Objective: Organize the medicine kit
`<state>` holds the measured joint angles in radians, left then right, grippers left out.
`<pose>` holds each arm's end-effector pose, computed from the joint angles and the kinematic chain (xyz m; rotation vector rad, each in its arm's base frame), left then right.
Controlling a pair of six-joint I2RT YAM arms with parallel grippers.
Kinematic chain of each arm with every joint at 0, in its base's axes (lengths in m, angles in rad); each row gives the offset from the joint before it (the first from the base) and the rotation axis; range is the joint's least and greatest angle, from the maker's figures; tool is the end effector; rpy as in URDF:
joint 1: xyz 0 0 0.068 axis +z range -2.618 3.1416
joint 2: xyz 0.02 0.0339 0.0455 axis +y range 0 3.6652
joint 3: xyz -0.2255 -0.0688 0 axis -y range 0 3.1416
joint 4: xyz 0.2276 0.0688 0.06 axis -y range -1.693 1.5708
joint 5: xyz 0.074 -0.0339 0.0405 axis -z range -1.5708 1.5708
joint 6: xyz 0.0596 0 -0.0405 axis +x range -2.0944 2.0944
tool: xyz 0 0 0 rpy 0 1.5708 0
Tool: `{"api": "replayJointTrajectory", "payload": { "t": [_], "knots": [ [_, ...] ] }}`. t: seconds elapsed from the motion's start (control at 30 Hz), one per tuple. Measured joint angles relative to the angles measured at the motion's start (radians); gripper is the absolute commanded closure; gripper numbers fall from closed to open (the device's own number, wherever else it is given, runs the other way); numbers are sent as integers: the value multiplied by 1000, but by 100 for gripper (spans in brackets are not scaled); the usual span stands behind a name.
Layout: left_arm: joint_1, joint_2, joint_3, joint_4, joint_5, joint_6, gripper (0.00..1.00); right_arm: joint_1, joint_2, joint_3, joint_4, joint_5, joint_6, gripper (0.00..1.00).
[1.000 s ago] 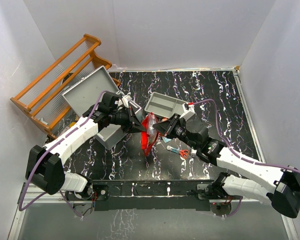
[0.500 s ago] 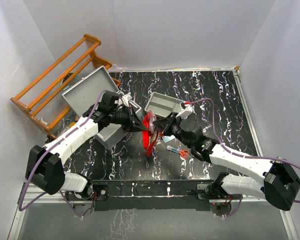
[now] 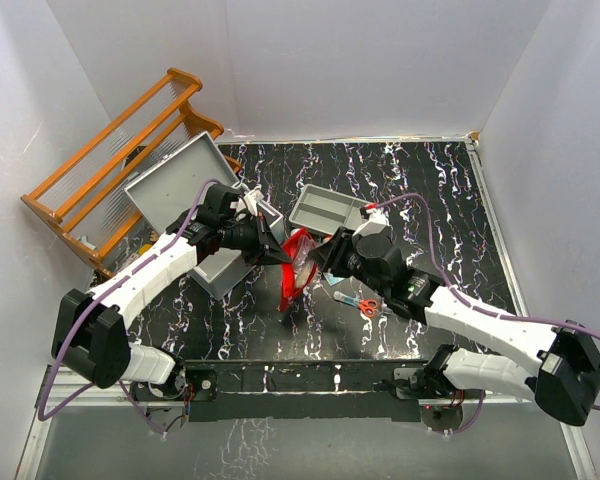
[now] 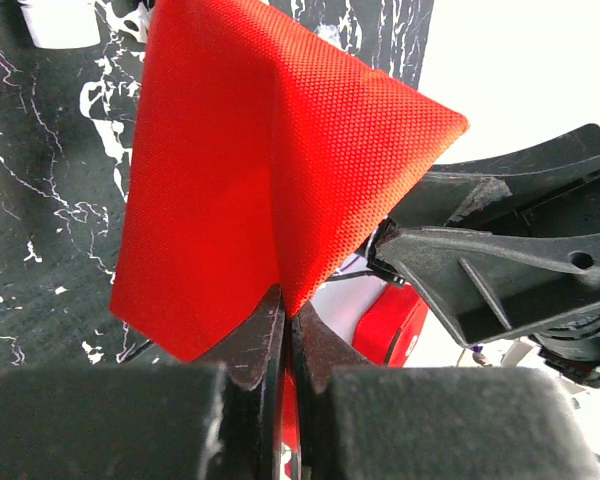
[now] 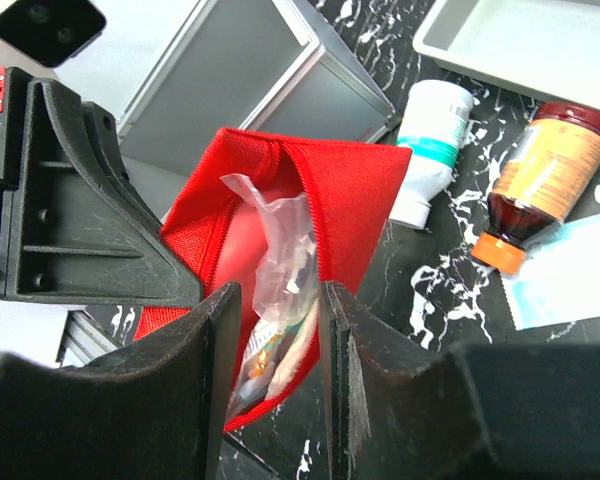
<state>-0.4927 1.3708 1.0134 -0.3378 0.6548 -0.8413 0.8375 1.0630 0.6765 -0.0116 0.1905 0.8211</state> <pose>0.2494 -0.1751 0.2334 -0.0419 2.5152 -1.3823 0.1864 0.1900 0.2290 0.1143 2.0695 0.8798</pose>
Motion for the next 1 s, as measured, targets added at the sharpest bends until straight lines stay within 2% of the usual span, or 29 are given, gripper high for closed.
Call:
{"api": "replayJointTrajectory", "payload": {
  "t": [0.13,0.4,0.7,1.0],
  "knots": [
    [0,0,0,-9,-10,31,100,0,61,79,-93,-22,-4,67],
    [0,26,-9,-22,-19,93,100,0,188,146,-163,-58,-15,73],
    [0,28,-21,-38,-16,157,100,0,215,219,-251,17,-24,54],
    [0,28,-31,-34,13,185,100,0,224,219,-271,29,-89,55]
  ]
}}
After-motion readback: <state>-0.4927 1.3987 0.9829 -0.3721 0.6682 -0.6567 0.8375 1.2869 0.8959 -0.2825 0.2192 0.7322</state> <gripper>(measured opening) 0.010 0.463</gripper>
